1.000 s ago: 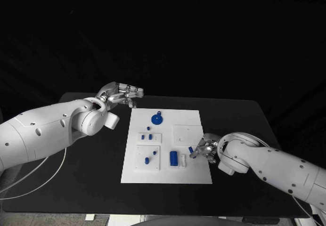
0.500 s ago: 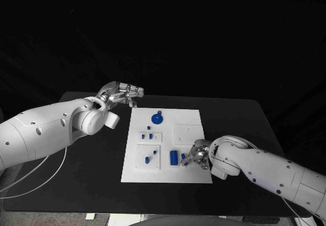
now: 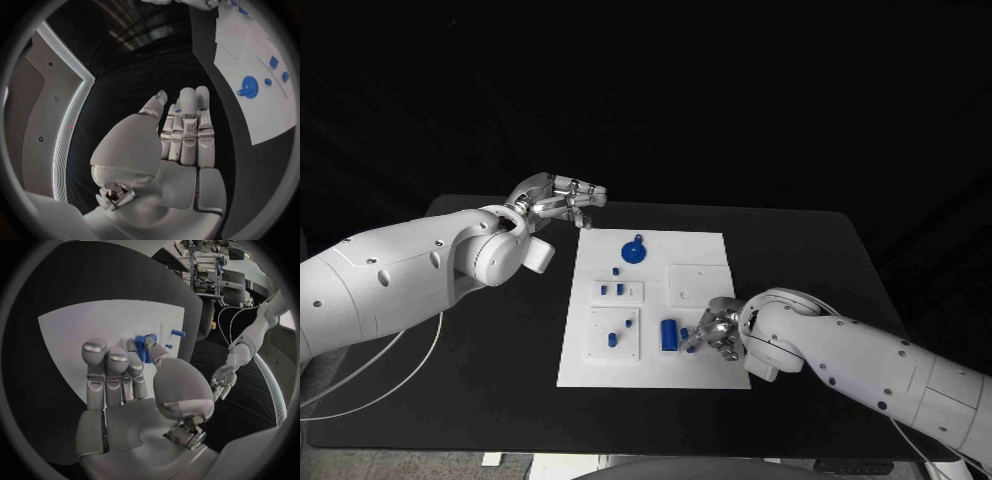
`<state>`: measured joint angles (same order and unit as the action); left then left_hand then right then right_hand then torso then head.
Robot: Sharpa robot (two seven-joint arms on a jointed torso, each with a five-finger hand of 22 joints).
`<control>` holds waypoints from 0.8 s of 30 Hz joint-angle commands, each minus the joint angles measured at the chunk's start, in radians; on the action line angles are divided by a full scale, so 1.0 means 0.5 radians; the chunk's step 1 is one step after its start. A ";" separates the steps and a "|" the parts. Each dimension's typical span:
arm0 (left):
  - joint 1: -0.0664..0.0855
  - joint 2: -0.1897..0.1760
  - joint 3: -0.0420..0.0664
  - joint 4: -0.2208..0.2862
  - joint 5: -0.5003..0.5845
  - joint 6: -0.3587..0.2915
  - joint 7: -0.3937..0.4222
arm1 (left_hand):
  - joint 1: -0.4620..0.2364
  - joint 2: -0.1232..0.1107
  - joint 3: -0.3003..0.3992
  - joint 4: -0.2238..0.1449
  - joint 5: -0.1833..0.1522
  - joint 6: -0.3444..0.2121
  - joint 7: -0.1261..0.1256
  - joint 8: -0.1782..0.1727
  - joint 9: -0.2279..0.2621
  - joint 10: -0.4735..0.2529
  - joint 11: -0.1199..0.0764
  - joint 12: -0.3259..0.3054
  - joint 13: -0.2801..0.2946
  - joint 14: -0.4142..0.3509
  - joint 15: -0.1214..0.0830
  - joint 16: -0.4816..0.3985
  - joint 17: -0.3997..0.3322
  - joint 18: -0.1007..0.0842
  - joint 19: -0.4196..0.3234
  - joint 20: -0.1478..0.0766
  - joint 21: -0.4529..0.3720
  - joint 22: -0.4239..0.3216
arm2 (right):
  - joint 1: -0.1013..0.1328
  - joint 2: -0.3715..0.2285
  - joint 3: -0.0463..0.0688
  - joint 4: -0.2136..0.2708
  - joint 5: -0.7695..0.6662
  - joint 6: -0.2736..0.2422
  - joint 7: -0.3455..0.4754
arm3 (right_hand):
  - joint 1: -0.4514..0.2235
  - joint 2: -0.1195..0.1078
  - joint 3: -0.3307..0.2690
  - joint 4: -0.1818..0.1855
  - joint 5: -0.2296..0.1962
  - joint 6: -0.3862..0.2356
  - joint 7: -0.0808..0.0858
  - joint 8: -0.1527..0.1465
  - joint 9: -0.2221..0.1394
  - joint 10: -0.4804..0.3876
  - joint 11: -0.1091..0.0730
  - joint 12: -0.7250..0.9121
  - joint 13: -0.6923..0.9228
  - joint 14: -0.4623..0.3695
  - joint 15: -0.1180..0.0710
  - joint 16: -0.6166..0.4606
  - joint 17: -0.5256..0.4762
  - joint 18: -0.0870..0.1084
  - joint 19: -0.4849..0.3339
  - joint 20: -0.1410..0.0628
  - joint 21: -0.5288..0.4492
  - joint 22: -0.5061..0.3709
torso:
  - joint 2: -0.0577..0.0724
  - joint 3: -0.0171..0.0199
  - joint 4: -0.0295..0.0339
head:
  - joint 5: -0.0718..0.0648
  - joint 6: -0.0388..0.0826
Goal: Assemble the parts on the task board
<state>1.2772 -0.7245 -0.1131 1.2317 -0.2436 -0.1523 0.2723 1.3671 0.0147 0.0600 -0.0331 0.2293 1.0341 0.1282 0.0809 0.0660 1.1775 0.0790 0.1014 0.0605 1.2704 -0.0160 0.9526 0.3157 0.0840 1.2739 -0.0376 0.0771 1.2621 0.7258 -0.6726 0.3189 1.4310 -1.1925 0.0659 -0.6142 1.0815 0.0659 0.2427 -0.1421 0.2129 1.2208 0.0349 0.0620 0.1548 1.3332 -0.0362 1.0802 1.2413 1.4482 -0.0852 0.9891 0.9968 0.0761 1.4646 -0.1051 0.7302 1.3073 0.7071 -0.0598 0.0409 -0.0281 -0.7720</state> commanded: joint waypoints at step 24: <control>0.000 -0.001 0.000 0.001 0.004 0.042 -0.001 | 0.006 0.011 0.000 0.014 0.006 -0.016 0.001 -0.001 0.002 -0.014 -0.002 0.008 -0.001 0.003 0.008 -0.005 0.000 -0.015 0.014 0.007 -0.008 -0.006 | -0.007 -0.032 -0.004 -0.001 -0.045 -0.070 0.011 | -0.001 -0.004 -0.005 -0.005 0.018 0.022 -0.005 0.003 -0.008 0.002 -0.013 -0.003 0.004 0.000 -0.016 -0.005 -0.002 -0.027 0.111 -0.021 -0.003 0.001 | 0.001 0.0028 0.000 | -0.006 -0.002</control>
<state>1.2771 -0.7258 -0.1136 1.2307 -0.2435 -0.1466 0.2682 1.3671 0.0147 0.0600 -0.0332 0.2292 1.0341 0.1282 0.0809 0.0660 1.1775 0.0790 0.1014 0.0605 1.2704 -0.0160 0.9526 0.3157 0.0843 1.2776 -0.0339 0.0772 1.2602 0.7233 -0.6863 0.3168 1.4249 -1.2043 0.0513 -0.6186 1.0737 0.0578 0.2426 -0.1422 0.2180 1.2250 0.0306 0.0609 0.1509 1.3330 -0.0358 1.0801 1.2427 1.4482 -0.0852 0.9890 0.9969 0.0761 1.4685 -0.1089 0.7302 1.3072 0.7074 -0.0592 0.0408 -0.0310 -0.7733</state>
